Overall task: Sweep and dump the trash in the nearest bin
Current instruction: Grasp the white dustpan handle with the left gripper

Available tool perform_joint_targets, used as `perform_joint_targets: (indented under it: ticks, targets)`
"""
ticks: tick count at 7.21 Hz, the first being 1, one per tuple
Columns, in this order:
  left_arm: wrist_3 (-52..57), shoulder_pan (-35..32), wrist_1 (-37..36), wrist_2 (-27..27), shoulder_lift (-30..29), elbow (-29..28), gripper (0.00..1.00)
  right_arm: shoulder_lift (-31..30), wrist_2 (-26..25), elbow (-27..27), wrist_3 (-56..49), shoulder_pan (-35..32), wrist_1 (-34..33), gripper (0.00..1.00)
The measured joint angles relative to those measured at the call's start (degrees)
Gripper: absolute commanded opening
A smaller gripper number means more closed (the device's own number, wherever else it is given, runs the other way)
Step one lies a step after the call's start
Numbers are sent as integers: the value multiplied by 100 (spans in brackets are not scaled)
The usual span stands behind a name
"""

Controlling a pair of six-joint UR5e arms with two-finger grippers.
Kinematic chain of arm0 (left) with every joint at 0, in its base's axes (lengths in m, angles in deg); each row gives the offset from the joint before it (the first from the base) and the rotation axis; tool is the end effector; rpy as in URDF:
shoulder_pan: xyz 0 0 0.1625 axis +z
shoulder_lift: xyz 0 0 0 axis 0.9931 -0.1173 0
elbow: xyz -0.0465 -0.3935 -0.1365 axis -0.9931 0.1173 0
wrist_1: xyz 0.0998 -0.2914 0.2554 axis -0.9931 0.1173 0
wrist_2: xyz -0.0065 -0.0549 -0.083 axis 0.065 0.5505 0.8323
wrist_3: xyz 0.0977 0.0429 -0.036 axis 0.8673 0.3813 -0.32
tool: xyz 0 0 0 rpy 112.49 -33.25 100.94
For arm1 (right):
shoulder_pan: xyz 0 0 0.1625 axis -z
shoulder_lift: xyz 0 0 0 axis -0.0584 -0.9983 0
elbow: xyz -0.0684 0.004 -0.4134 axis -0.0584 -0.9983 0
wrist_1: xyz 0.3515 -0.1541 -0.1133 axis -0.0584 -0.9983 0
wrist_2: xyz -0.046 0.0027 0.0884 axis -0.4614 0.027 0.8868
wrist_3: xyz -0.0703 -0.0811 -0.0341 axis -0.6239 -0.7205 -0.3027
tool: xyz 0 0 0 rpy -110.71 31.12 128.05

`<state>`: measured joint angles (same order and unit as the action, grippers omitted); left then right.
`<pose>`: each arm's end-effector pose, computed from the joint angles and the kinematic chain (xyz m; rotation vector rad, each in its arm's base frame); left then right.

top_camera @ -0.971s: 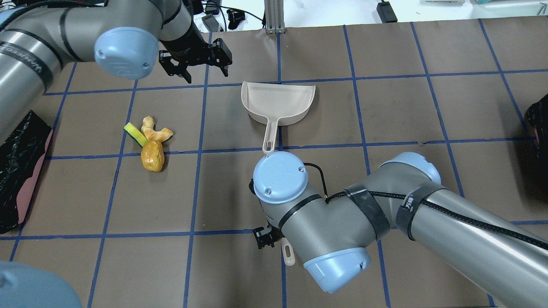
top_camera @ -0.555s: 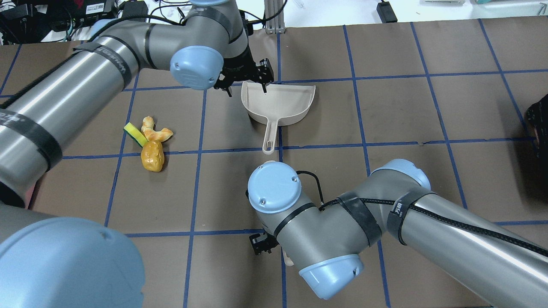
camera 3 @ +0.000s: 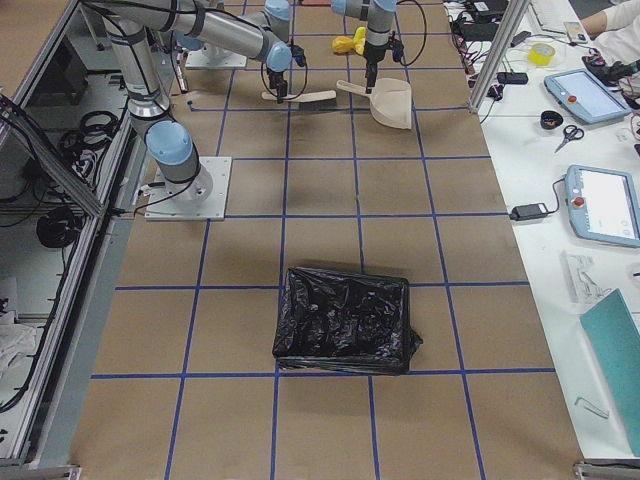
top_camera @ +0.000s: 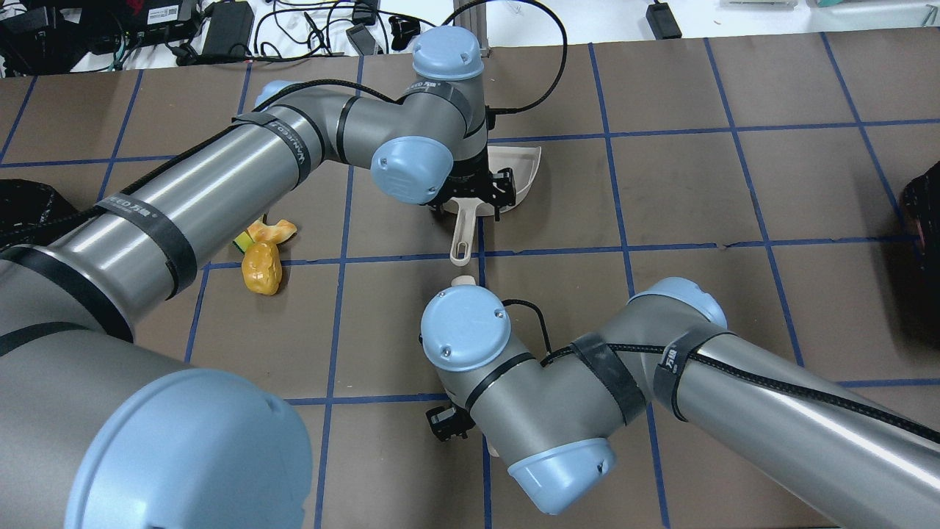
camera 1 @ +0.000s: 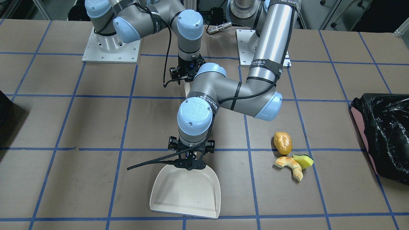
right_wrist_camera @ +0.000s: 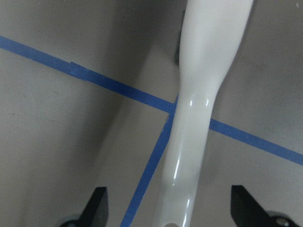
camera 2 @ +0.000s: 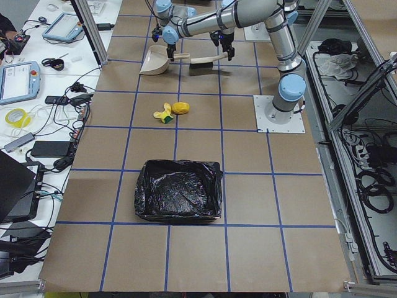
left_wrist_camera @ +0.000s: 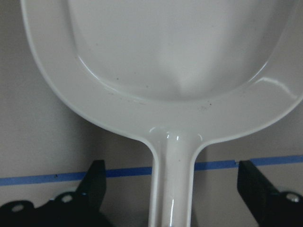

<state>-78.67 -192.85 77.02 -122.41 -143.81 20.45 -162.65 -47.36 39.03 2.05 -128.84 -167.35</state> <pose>-0.3538 -0.5804 0.2155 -0.1277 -3.1133 -0.1515 0.3654 -0.2770 0.2173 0.5946 -3.0590 -0.1820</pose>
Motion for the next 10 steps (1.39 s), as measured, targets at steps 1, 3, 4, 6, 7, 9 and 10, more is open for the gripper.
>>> perform_joint_targets:
  ticks: [1, 3, 4, 6, 7, 9, 10]
  targets:
    - [-1, -25, 8, -8, -3, 59, 52, 15, 7, 3, 45, -1, 0, 67]
    - [5, -33, 4, -39, -8, 95, 5, 44, 12, 8, 134, -1, 6, 60]
    - [5, -32, -8, -46, 10, 97, 0, 46, 12, 12, 159, -1, 10, 60]
    - [44, -29, -12, -54, 83, 109, 0, 49, 14, 41, 185, -1, 11, 57]
    - [67, -28, -22, -58, 92, 118, 0, 50, 16, 57, 195, -1, 10, 47]
    - [381, 18, -39, -163, 141, 103, 0, 50, 13, 64, 206, -1, 9, 20]
    - [958, 181, -27, -299, 174, 93, 0, 50, 12, 55, 207, -1, 9, 0]
